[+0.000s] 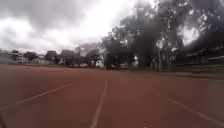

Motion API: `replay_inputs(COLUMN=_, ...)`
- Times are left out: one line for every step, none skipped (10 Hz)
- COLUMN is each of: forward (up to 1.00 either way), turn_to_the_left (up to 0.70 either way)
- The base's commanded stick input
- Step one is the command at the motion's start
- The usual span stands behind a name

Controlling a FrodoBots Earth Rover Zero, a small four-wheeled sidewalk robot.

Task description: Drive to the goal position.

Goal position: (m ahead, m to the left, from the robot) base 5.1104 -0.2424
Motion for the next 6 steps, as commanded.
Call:
replay_inputs(forward=0.70, turn_to_the_left=0.00)
replay_inputs(forward=0.70, turn_to_the_left=0.00)
replay_inputs(forward=0.70, turn_to_the_left=0.00)
replay_inputs(forward=0.70, turn_to_the_left=0.00)
replay_inputs(forward=0.70, turn_to_the_left=0.00)
replay_inputs(forward=0.70, turn_to_the_left=0.00)
